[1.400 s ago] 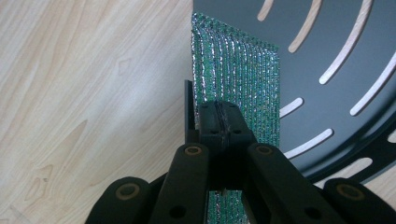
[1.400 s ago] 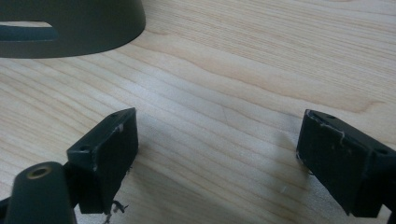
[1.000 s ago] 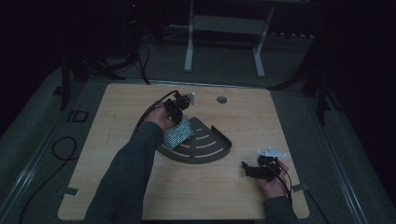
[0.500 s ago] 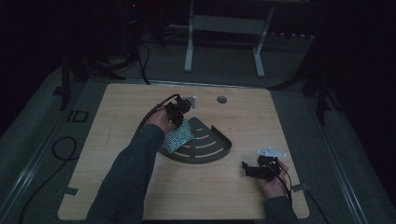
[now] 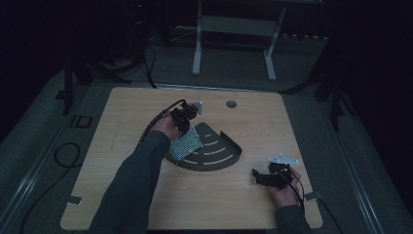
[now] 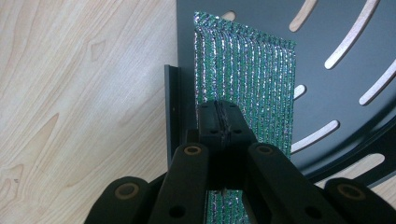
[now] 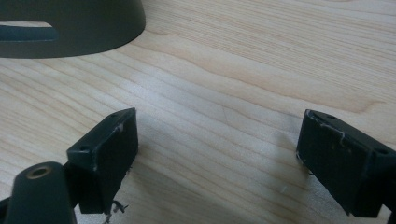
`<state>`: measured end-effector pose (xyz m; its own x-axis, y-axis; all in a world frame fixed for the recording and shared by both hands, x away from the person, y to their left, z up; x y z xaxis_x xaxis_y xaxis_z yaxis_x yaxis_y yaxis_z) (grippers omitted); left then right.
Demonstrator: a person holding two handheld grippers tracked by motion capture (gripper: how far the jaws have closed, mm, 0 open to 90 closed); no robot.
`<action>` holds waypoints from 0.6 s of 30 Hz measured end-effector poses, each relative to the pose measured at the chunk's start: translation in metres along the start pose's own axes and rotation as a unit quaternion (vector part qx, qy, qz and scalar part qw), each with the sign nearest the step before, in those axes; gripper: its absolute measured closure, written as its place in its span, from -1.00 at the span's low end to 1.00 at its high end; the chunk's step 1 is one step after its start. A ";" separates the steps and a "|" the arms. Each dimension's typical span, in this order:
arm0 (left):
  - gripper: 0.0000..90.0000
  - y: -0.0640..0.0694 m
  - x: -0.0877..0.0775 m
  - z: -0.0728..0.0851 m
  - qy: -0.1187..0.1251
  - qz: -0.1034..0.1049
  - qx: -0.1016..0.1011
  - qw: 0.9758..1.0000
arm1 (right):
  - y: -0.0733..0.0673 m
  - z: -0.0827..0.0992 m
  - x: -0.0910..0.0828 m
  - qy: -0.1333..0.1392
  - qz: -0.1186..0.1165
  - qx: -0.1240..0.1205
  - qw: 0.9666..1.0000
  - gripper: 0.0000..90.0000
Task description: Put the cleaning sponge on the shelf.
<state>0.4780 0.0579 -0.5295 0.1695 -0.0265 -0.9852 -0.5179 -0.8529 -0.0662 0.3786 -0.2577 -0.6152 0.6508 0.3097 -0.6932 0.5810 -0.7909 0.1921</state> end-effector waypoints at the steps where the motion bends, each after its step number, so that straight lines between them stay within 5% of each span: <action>1: 0.99 0.000 0.001 0.000 0.000 0.000 -0.002 1.000 | 0.000 0.000 0.000 0.000 0.000 0.000 1.000 -0.73; 18: 0.98 -0.006 0.008 0.003 -0.015 -0.017 -0.005 1.000 | 0.000 0.000 0.000 0.000 0.000 0.000 1.000 -0.73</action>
<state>0.4802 0.0645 -0.5377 0.1623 0.0184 -0.9866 -0.5044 -0.8578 -0.0990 0.3786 -0.2577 -0.6152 0.6507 0.3098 -0.6932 0.5813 -0.7906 0.1923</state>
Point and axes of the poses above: each handheld gripper's, and its own axes: x roughly forward along the jaws, z roughly out of its underside, y roughly to its right, the point moved 8 cm from there along x, roughly forward along the jaws, and after that the axes turned 15 degrees about -x, right-handed, at the moved point
